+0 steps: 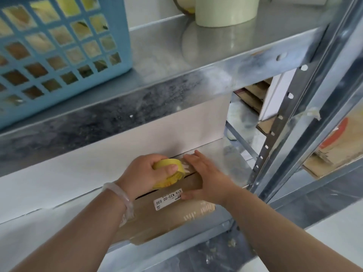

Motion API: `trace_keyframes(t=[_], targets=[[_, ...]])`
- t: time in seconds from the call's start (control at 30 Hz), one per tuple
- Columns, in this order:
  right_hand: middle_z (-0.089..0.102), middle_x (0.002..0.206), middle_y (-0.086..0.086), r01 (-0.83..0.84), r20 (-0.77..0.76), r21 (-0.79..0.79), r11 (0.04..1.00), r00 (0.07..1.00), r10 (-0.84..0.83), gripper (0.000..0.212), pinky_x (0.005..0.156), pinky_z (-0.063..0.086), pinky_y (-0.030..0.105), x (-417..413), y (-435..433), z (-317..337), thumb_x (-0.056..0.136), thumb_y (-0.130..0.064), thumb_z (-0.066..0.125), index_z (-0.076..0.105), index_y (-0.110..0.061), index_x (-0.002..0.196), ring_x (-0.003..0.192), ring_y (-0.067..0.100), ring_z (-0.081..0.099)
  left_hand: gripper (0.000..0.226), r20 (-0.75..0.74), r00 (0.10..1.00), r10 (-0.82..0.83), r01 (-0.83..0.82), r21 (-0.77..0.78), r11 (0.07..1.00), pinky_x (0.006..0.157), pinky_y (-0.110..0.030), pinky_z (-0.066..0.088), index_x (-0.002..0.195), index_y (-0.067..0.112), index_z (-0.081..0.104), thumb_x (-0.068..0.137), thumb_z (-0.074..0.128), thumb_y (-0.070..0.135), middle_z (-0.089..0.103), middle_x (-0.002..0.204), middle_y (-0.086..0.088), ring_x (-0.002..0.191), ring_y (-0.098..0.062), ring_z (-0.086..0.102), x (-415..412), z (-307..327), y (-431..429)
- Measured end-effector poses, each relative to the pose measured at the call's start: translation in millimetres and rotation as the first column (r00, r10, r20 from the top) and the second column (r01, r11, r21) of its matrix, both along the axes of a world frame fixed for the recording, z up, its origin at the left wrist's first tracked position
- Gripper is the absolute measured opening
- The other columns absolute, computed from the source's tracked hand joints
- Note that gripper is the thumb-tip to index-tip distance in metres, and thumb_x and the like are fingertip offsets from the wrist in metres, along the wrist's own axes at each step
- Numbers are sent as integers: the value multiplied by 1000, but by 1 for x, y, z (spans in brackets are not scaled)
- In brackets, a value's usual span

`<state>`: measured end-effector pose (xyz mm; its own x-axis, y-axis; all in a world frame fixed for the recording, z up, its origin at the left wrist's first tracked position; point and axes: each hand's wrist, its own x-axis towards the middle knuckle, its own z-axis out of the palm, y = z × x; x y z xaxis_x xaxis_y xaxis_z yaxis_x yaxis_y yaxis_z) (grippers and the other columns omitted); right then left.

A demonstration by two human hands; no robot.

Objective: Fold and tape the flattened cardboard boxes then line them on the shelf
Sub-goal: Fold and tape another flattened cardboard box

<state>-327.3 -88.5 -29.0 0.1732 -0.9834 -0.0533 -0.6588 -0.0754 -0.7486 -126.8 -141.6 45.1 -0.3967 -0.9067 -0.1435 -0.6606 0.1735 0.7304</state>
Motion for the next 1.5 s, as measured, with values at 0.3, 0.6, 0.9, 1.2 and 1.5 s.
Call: trace_keyframes(t=[0.3,0.6,0.9,1.2,1.5], targets=[[31,155,-11,87,56,-87,992,995,-82,96,120,20,36,3,-7,-18,64,-53,82,33,-39,146,144,-7,5,39,54,995,-81,80,21,997,77,-24,52,92,38,67,64,64,65,72,87,13,83,-1,66,21,14,-1],[21,157,-16,100,40,-65,993,994,-98,89,121,16,32,7,3,-13,77,-46,76,26,-40,150,142,-9,0,38,317,948,-5,65,-178,982,71,-29,52,85,28,69,75,64,64,66,79,10,77,-3,60,13,29,9],[3,121,-55,67,-40,-60,996,997,-70,82,119,11,26,7,6,-5,80,-48,73,26,-44,148,135,-13,5,45,236,971,-46,49,-5,999,65,-25,45,77,35,65,68,56,78,67,77,16,73,-2,62,88,29,13],[21,141,-42,42,-84,-129,991,995,-53,70,123,10,39,4,1,-15,80,-52,71,40,-40,142,143,-11,5,48,334,925,183,-100,-252,962,54,-28,40,63,24,58,71,61,72,57,58,4,57,-7,52,124,22,24],[24,154,-28,25,-142,-127,992,989,-43,77,122,0,35,4,0,-19,74,-74,49,35,-44,144,145,-7,2,47,500,817,287,-134,-320,938,55,-25,39,62,22,56,82,55,64,58,59,4,60,-6,53,176,6,29]])
